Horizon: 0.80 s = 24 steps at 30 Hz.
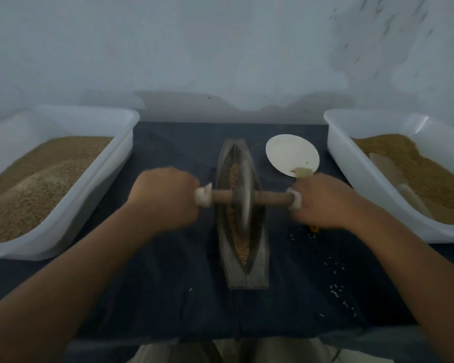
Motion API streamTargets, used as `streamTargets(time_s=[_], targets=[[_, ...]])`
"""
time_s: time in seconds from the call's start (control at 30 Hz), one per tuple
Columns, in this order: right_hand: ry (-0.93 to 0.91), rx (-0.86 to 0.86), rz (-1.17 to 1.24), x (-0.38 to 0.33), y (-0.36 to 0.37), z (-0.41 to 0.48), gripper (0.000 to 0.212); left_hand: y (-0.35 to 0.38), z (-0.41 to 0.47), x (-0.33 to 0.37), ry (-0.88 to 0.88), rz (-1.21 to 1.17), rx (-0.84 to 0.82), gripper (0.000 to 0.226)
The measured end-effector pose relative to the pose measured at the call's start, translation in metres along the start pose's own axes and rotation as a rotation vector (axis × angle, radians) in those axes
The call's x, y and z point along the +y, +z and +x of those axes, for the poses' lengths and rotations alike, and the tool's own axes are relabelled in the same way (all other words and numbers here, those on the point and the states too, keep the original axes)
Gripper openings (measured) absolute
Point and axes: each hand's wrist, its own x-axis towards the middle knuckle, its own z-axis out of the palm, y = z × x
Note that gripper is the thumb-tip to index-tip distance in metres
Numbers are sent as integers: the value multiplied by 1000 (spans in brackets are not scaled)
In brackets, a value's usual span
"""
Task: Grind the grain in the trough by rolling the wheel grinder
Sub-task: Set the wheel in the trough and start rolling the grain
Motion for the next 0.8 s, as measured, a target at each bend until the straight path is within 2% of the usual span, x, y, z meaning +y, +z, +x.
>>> streamTargets(time_s=[0.07, 0.13, 0.2, 0.33, 0.4, 0.47, 0.57, 0.7, 0.8], targets=[[-50, 106, 26, -4, -1, -32, 29, 4, -31, -2, 19, -45, 68, 35], [-64, 209, 11, -5, 0, -33, 33, 12, -35, -5, -25, -103, 45, 36], [-14, 220, -76, -11, -5, -7, 36, 20, -14, -4, -99, -128, -28, 35], [137, 273, -152, -10, -14, 64, 26, 25, 55, -9, -193, -94, -31, 31], [159, 221, -145, -9, -17, 78, 26, 22, 69, -10, -185, -78, -41, 29], [150, 75, -111, -7, -16, 70, 24, 16, 61, -9, -148, -90, -81, 28], [38, -74, -22, -5, -15, 22, 23, 15, 16, -13, -23, -130, -123, 30], [-55, -84, 43, -3, -18, -14, 41, 18, -27, -15, 40, -172, -56, 38], [-16, 70, -85, -4, -14, 26, 31, 21, 6, -10, -72, -165, -118, 34]])
